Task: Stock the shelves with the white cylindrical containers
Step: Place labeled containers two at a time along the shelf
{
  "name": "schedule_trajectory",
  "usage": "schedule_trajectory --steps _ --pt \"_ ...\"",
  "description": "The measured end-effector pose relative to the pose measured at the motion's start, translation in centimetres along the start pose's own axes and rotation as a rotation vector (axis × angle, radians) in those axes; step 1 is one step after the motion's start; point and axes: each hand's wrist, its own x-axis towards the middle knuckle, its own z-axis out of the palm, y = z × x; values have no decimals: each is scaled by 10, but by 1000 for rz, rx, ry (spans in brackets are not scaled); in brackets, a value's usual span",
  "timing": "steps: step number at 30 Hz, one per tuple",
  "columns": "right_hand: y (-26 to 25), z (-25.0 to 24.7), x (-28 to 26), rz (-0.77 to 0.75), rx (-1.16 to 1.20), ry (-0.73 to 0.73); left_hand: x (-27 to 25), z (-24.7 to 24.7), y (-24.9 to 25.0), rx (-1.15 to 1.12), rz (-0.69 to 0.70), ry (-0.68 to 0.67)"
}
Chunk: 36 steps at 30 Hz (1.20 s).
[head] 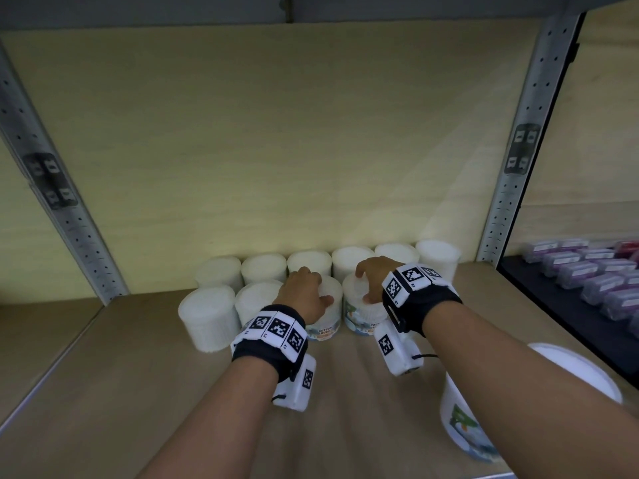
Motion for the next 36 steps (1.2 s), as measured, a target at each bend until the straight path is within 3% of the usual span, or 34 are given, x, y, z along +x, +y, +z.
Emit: schedule_trajectory --steps 3,23,36 --pt "1 3 2 -19 -30 13 -1 -4 0 -44 15 -50" --pt "5 12 4 -3 21 46 -6 -7 -1 -75 6 -55" --pt "6 24 -16 -36 -82 30 -46 -12 6 -22 20 -98"
